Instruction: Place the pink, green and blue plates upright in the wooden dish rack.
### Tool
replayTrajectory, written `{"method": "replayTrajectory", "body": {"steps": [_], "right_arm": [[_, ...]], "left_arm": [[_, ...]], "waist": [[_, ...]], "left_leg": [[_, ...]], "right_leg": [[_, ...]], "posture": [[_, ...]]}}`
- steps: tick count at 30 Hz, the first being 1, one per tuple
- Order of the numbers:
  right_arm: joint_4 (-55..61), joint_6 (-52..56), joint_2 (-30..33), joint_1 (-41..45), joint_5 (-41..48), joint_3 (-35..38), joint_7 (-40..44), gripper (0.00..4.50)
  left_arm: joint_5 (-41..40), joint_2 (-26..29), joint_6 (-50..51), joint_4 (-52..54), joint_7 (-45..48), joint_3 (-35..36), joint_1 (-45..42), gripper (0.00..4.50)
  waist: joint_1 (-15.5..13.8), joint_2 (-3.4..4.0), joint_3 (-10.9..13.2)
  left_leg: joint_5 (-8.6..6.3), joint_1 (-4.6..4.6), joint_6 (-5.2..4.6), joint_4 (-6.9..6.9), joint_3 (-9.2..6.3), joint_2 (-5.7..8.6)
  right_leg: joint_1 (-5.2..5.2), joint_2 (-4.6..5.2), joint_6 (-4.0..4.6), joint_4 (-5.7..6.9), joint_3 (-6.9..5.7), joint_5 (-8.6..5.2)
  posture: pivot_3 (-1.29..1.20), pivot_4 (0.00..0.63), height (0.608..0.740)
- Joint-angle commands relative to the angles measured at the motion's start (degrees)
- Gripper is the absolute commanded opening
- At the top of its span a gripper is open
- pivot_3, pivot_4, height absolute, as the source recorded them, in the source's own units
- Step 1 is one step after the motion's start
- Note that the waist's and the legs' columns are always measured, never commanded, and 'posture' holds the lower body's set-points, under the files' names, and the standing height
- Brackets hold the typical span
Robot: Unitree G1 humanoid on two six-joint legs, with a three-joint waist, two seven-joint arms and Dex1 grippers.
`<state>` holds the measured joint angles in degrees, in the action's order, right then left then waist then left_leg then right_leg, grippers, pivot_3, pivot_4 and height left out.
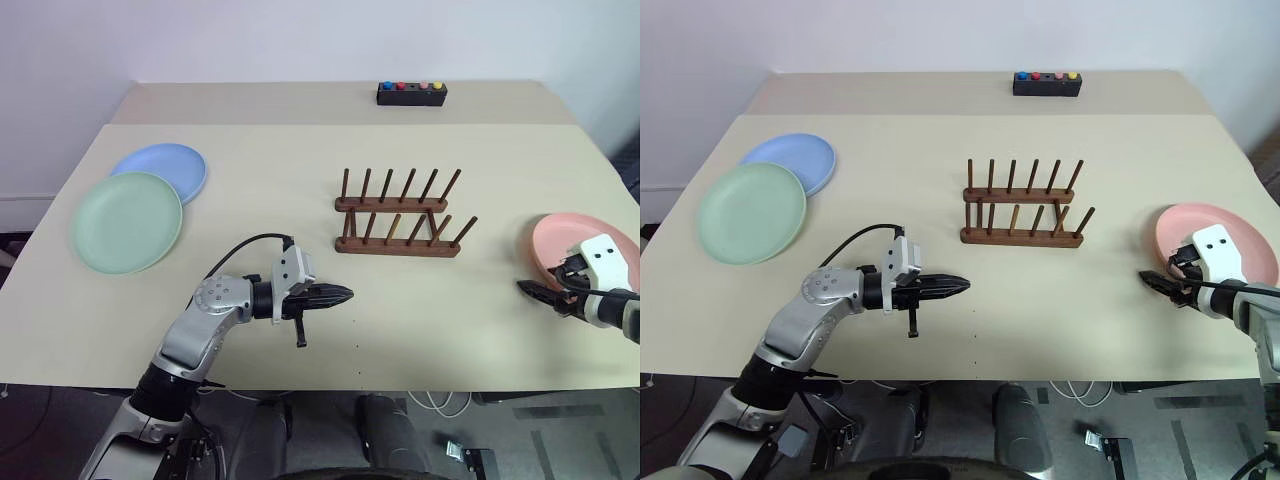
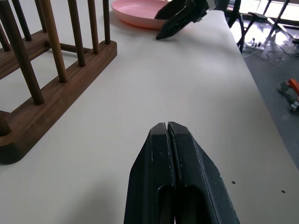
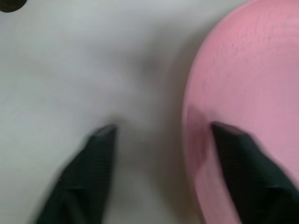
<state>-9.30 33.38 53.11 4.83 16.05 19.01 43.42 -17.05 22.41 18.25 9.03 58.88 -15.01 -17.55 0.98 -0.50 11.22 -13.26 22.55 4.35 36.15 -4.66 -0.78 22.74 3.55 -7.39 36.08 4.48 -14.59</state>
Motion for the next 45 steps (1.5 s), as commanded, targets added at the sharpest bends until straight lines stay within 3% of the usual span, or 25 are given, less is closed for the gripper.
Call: {"method": "replayTrajectory", "body": {"steps": [1,3,7,11,14,21,25,28,32,36,45], "right_arm": [[-0.13,-0.08,1.5,0.41,-0.6,0.89,0.06,1.05],[0.15,0.02,1.6,0.23,-0.47,1.15,0.08,0.04],[1.19,-0.7,1.78,-0.39,-0.59,1.44,0.02,0.04],[1.96,-10.79,1.38,0.5,-4.59,1.3,-3.1,0.04],[2.46,-20.01,0.03,4.77,-7.39,0.97,-7.1,0.04],[6.65,-30.11,-5.77,18.37,-7.24,-1.35,-12.4,0.04],[10.21,-28.89,-10.11,24.0,-1.09,-1.15,-10.36,0.04],[16.24,-14.11,-10.22,25.47,13.2,-0.62,-4.88,0.04],[18.55,-10.41,-11.22,29.17,19.76,1.16,-4.63,0.04],[21.21,0.03,-11.34,27.8,35.02,4.41,-0.23,0.04],[21.89,11.58,-12.96,23.52,54.38,10.67,-3.58,0.04]], "left_arm": [[-0.95,-0.26,-0.63,1.41,0.0,-0.28,0.23,0.0],[-0.89,-0.37,-0.78,1.29,0.04,-0.35,0.17,0.0],[-0.83,-0.53,-0.97,0.98,0.2,-0.46,0.07,0.0],[-0.75,-0.59,-1.29,0.82,0.28,-0.43,-0.02,0.0],[-0.39,-0.89,-1.95,0.06,0.09,-0.39,-0.43,0.0],[0.13,-1.64,-2.6,-1.08,-0.46,-0.64,-1.23,0.0],[0.28,-1.83,-2.71,-1.19,-0.75,-0.61,-1.28,0.0],[0.34,-1.82,-2.59,-0.9,-1.31,-0.49,-0.99,0.0],[0.31,-1.72,-2.67,-0.32,-2.32,-0.37,-0.41,0.0],[0.34,-1.68,-2.87,-0.32,-2.84,-0.36,-0.42,0.0],[0.45,-1.49,-3.45,-0.38,-3.02,-0.5,-0.35,0.0]], "waist": [[0.05,0.0,0.0],[0.12,-0.01,-0.01],[0.11,-0.02,-0.01],[0.11,-0.03,-0.01],[0.41,-0.01,0.0],[1.49,0.03,0.03],[1.43,0.05,0.05],[0.77,0.03,0.05],[0.78,0.04,0.06],[0.45,0.04,0.06],[0.04,0.04,0.06]], "left_leg": [[0.0,0.0,0.0,-0.01,0.0,0.0],[0.0,0.0,0.0,-0.01,0.0,0.0],[0.0,-0.02,0.0,0.0,0.0,-0.01],[0.0,0.0,0.0,0.0,0.01,0.0],[0.0,0.0,0.0,-0.01,0.03,0.0],[0.0,0.01,0.0,-0.11,0.04,-0.01],[0.0,0.0,0.0,-0.15,0.0,-0.01],[-0.01,0.11,-0.01,-0.1,-0.05,0.0],[-0.02,0.09,-0.03,-0.06,-0.05,0.0],[-0.03,0.09,-0.06,-0.09,-0.05,0.0],[-0.04,0.1,-0.07,-0.04,-0.03,-0.01]], "right_leg": [[0.0,0.0,0.0,0.0,0.0,0.0],[0.0,0.0,0.0,0.0,0.0,0.0],[0.0,-0.01,0.0,0.0,0.0,0.0],[0.0,0.0,-0.01,-0.02,0.01,0.0],[0.03,0.0,-0.01,-0.01,0.02,-0.01],[0.07,0.0,-0.05,0.0,0.03,0.0],[0.09,-0.02,-0.08,0.02,0.02,0.02],[0.08,0.02,-0.23,-0.02,-0.02,0.07],[0.07,0.02,-0.06,0.01,-0.01,0.01],[0.08,0.01,-0.06,-0.01,-0.02,0.0],[0.09,0.01,-0.03,0.0,-0.01,-0.01]], "posture": [[0.0,0.15,0.73],[0.0,0.15,0.73],[0.0,0.15,0.73],[0.0,0.15,0.73],[0.0,0.15,0.73],[0.0,0.15,0.73],[0.0,0.15,0.73],[0.0,0.15,0.73],[0.0,0.15,0.73],[0.0,0.15,0.73],[0.0,0.15,0.73]]}}
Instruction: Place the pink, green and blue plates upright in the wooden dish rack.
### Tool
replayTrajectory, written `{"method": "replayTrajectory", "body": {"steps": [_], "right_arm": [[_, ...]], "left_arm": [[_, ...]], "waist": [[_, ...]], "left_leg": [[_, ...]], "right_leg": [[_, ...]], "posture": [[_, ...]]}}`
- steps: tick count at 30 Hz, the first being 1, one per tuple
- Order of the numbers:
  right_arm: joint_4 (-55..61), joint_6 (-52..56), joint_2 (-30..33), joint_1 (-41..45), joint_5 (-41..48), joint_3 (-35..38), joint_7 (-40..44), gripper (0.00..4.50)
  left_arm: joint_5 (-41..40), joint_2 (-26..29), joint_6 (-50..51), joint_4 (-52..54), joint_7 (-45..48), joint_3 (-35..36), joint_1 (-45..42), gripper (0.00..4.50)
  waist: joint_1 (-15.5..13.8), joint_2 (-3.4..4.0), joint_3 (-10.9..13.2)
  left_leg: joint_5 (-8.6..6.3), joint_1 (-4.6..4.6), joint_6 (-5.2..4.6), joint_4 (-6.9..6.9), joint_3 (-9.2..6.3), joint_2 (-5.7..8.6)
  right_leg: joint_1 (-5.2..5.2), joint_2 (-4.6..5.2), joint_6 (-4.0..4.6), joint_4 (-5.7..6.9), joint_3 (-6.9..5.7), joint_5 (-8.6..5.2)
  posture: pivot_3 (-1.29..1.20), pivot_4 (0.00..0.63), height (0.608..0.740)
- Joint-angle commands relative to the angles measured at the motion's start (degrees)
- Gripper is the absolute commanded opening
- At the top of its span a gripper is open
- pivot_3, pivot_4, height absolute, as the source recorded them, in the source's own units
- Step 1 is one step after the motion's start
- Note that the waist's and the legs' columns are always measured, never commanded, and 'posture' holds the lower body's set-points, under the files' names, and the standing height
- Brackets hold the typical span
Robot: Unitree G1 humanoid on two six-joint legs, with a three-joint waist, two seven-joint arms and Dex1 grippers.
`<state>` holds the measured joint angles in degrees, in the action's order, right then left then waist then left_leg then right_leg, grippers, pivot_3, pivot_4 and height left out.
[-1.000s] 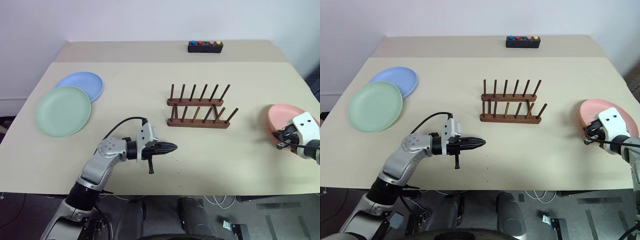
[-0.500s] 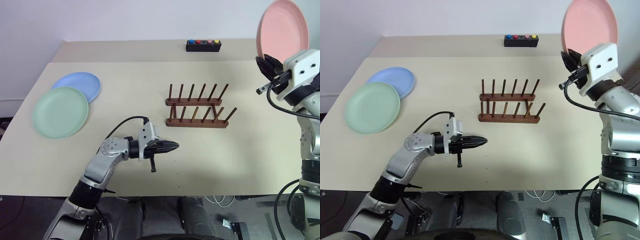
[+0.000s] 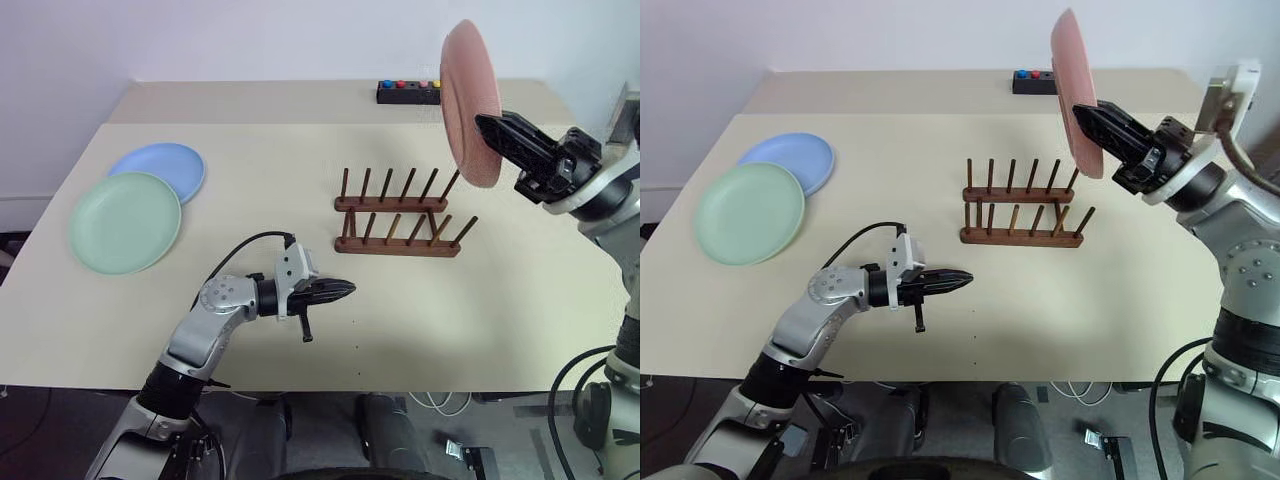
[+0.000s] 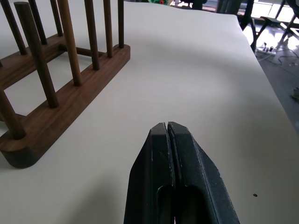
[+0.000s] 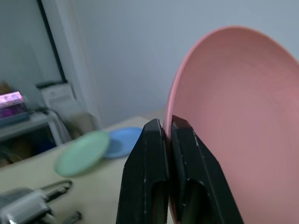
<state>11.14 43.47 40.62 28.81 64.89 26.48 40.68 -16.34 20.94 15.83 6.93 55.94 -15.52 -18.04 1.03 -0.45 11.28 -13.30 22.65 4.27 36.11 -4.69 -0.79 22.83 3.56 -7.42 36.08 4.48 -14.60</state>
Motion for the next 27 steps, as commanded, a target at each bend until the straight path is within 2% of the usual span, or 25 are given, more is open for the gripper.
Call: {"method": "replayTrajectory", "body": {"steps": [1,27], "right_arm": [[1.55,1.8,-0.4,-0.77,6.1,3.31,-1.12,0.04],[-4.92,4.59,-2.63,-3.3,11.43,5.05,-8.45,0.04]], "left_arm": [[-0.26,0.02,-1.04,1.74,-0.05,0.0,0.17,0.0],[-4.36,-1.21,-1.19,3.84,-1.8,4.33,0.07,0.0]], "waist": [[0.0,0.0,0.0],[0.04,0.0,0.0]], "left_leg": [[0.0,0.0,0.0,0.0,0.0,0.0],[0.0,0.16,0.0,-0.01,0.01,0.0]], "right_leg": [[0.0,0.0,0.0,0.0,0.0,0.0],[0.17,-0.01,-0.01,0.0,0.0,0.0]], "posture": [[0.0,0.15,0.73],[0.0,0.15,0.73]]}}
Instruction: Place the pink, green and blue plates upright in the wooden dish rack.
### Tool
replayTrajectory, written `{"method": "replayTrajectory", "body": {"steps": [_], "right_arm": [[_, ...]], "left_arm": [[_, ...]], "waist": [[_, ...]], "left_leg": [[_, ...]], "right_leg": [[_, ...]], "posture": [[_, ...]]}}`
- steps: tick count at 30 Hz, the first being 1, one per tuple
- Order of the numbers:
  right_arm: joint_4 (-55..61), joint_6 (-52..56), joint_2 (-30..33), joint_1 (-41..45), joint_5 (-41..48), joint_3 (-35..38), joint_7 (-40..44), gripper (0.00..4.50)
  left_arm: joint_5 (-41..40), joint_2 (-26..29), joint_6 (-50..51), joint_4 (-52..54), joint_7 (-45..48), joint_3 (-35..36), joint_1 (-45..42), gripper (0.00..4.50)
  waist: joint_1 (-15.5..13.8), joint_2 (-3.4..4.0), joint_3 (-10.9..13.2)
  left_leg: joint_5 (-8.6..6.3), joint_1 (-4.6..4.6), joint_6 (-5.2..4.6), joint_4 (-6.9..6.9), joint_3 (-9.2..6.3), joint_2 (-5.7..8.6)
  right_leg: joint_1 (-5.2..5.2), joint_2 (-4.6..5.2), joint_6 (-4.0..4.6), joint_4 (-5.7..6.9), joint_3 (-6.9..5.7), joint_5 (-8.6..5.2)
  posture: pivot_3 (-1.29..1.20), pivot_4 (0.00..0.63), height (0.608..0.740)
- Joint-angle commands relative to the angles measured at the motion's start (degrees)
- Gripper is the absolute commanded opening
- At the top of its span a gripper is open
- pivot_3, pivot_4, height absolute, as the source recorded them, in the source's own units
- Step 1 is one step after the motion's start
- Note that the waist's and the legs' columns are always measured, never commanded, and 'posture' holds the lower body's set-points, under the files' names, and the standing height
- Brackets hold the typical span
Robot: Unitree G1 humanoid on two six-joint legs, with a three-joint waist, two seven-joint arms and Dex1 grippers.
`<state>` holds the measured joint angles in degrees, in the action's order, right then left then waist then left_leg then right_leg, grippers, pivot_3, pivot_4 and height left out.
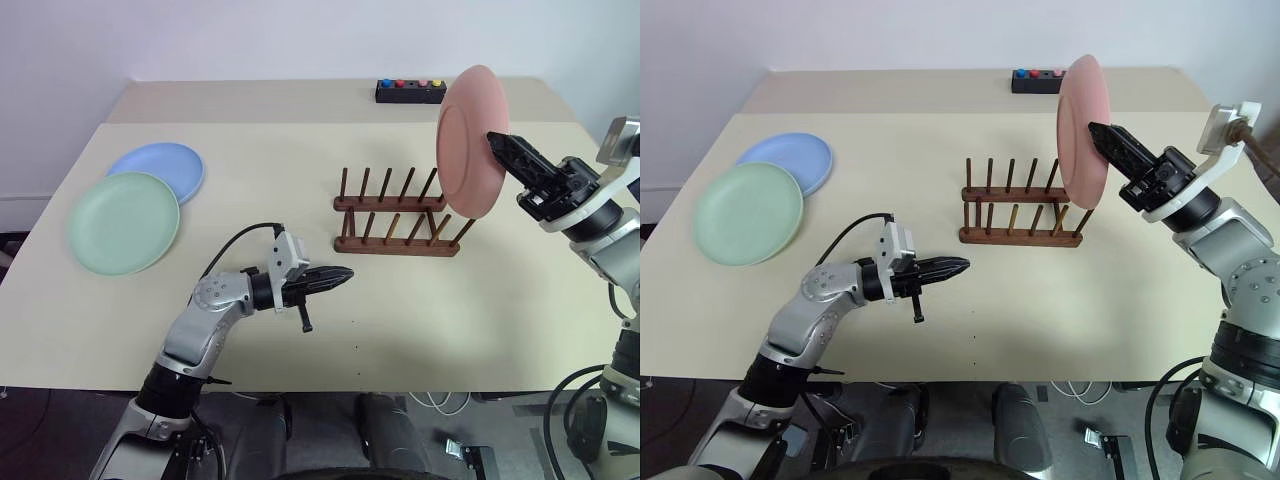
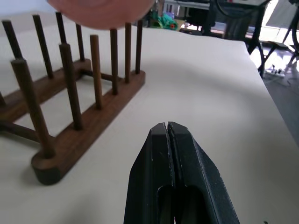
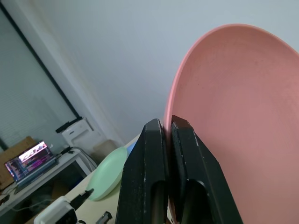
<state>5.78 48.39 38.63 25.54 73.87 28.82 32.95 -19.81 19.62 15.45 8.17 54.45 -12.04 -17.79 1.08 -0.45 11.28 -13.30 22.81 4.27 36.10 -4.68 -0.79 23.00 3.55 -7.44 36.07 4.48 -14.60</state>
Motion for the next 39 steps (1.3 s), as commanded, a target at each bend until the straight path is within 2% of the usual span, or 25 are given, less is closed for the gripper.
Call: {"method": "replayTrajectory", "body": {"steps": [1,15,28,31,38,39], "right_arm": [[0.32,-0.26,-0.66,-0.29,2.71,2.95,-0.89,0.04],[-1.52,-0.21,-2.36,-1.43,7.22,4.46,-3.83,0.04],[-3.38,-0.94,-2.65,-1.98,6.78,4.6,-4.32,0.04],[-3.51,-1.18,-2.63,-2.02,6.45,4.64,-4.38,0.9],[-3.72,-1.92,-2.56,-2.12,5.57,4.69,-4.2,4.39],[-3.89,-2.54,-2.56,-2.0,4.7,4.68,-4.5,4.46]], "left_arm": [[-0.86,0.21,-0.8,2.66,-0.34,0.85,-0.11,0.0],[-0.78,0.49,-1.09,2.31,-0.48,0.68,-0.15,0.0],[-0.74,0.75,-0.86,2.53,-0.46,0.52,0.12,0.0],[-0.74,0.82,-0.84,2.53,-0.45,0.49,0.12,0.0],[-0.72,0.81,-0.89,2.53,-0.47,0.43,0.15,0.0],[-0.75,0.79,-0.9,2.53,-0.46,0.44,0.15,0.0]], "waist": [[-0.02,0.0,0.0],[0.02,0.0,0.0],[0.01,0.0,0.0],[0.0,0.0,0.0],[0.0,0.0,0.0],[0.0,0.0,0.0]], "left_leg": [[0.0,0.0,0.0,0.0,0.0,0.0],[0.0,0.21,0.0,0.03,0.0,0.0],[0.0,0.3,0.0,0.04,0.0,0.0],[0.0,0.31,0.0,0.04,0.0,0.0],[0.0,0.31,0.0,0.04,0.0,0.0],[0.0,0.32,0.0,0.04,0.0,0.0]], "right_leg": [[0.0,0.0,0.0,0.0,0.0,0.0],[0.2,-0.01,0.0,0.01,0.0,0.0],[0.28,-0.01,0.0,0.01,0.0,0.01],[0.29,-0.01,0.0,0.01,0.0,0.01],[0.29,-0.01,0.0,0.01,0.0,0.01],[0.3,-0.01,0.0,0.01,0.0,0.01]], "posture": [[0.0,0.15,0.73],[0.0,0.15,0.73],[0.0,0.15,0.73],[0.0,0.15,0.73],[0.0,0.15,0.73],[0.0,0.15,0.73]]}}
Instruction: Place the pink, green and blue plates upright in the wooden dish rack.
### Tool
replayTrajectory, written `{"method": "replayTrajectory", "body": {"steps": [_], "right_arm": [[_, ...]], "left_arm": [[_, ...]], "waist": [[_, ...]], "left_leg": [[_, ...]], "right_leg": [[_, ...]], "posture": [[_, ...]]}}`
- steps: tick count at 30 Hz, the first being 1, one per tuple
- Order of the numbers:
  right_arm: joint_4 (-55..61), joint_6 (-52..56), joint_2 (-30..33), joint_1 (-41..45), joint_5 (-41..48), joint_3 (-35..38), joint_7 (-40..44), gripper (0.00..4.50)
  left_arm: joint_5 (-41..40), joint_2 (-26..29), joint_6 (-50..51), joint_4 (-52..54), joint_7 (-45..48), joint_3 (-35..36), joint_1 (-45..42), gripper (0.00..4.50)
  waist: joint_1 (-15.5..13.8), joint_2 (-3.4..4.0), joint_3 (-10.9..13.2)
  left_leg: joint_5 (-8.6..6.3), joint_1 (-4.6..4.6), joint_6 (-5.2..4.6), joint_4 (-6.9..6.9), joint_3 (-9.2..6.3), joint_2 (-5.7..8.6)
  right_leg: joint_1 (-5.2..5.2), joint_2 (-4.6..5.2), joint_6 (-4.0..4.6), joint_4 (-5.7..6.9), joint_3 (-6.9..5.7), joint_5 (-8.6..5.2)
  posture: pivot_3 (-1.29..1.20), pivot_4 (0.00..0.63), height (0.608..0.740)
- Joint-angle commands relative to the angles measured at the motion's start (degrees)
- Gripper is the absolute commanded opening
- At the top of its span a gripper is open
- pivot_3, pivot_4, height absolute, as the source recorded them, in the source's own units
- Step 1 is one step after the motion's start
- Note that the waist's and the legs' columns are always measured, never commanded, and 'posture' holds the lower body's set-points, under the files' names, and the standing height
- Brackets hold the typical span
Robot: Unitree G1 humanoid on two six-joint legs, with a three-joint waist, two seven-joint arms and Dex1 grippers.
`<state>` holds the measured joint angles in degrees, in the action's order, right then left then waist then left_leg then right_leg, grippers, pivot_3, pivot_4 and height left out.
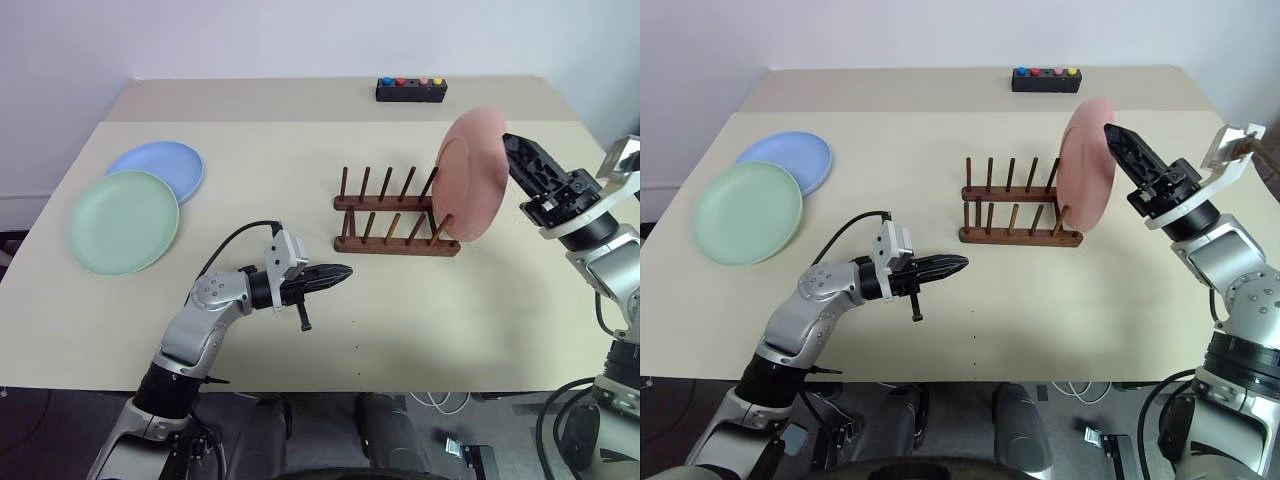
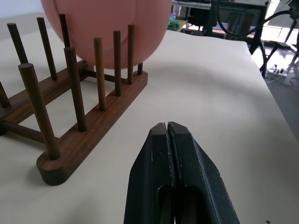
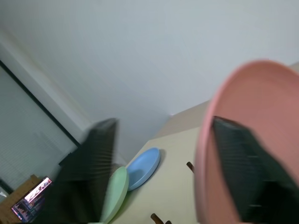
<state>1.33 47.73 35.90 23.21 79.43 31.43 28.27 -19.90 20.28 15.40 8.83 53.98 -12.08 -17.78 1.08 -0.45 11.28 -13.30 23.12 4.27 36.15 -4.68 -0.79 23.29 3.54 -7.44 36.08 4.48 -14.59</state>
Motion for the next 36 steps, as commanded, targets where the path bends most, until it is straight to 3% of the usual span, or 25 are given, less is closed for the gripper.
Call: {"method": "replayTrajectory", "body": {"steps": [1,10,15,17,21,27,31,36], "right_arm": [[0.41,-2.32,0.17,0.42,-1.44,2.06,-0.02,4.46],[-3.15,-10.13,1.64,3.63,-10.08,2.95,1.12,4.46],[-3.66,-16.97,6.4,8.78,-18.24,3.13,2.83,4.46],[0.93,-16.85,9.87,9.83,-20.51,-0.04,6.72,4.46],[10.93,-17.82,14.38,9.54,-26.7,-8.88,14.1,4.5],[17.22,-19.76,12.24,10.82,-34.7,-21.62,18.69,4.5],[17.89,-21.88,8.36,11.23,-40.18,-29.04,20.83,4.5],[16.58,-23.71,5.2,11.03,-43.81,-32.13,22.84,4.5]], "left_arm": [[-0.68,0.13,-0.86,1.87,0.01,0.49,0.14,0.0],[-0.79,0.12,-0.64,1.94,-0.04,0.49,0.21,0.0],[-1.34,0.84,-0.22,3.08,-1.1,2.24,0.61,0.0],[-2.67,1.24,1.1,3.84,-2.94,4.85,0.65,0.0],[-5.61,1.83,3.37,4.77,-7.28,11.31,0.49,1.28],[-5.4,4.32,3.13,5.52,-16.76,23.06,0.73,4.44],[-2.98,5.5,2.96,3.08,-27.23,32.26,0.1,4.48],[0.25,6.76,4.01,-0.54,-38.08,38.67,-0.76,4.48]], "waist": [[0.0,0.0,0.0],[0.09,0.01,0.0],[0.05,0.07,0.03],[0.04,0.09,0.04],[0.53,0.09,0.03],[1.08,0.04,0.06],[1.12,0.03,0.07],[0.87,-0.01,0.07]], "left_leg": [[0.0,0.0,0.0,0.0,0.0,0.0],[0.0,0.02,0.0,0.01,0.0,0.0],[0.0,0.07,0.0,0.0,0.01,0.0],[0.0,0.1,0.0,-0.01,0.01,0.0],[0.0,0.1,0.0,-0.09,0.0,-0.04],[0.0,0.15,0.0,0.02,-0.01,-0.04],[0.0,0.16,0.01,-0.01,-0.02,-0.04],[0.0,0.18,0.01,0.01,-0.05,-0.03]], "right_leg": [[0.0,0.0,0.0,0.0,0.0,0.0],[0.02,0.0,0.0,0.0,0.0,0.0],[0.09,0.0,-0.01,0.0,0.0,0.01],[0.13,0.0,-0.02,0.0,-0.01,0.01],[0.2,-0.03,-0.18,0.02,-0.01,0.09],[0.18,-0.01,-0.06,0.01,-0.02,0.03],[0.19,-0.01,-0.21,0.0,-0.03,0.11],[0.19,0.01,-0.23,0.0,-0.06,0.13]], "posture": [[0.0,0.15,0.73],[0.0,0.15,0.73],[0.0,0.15,0.73],[0.0,0.15,0.73],[0.0,0.15,0.73],[0.0,0.15,0.73],[0.0,0.15,0.73],[0.0,0.15,0.73]]}}
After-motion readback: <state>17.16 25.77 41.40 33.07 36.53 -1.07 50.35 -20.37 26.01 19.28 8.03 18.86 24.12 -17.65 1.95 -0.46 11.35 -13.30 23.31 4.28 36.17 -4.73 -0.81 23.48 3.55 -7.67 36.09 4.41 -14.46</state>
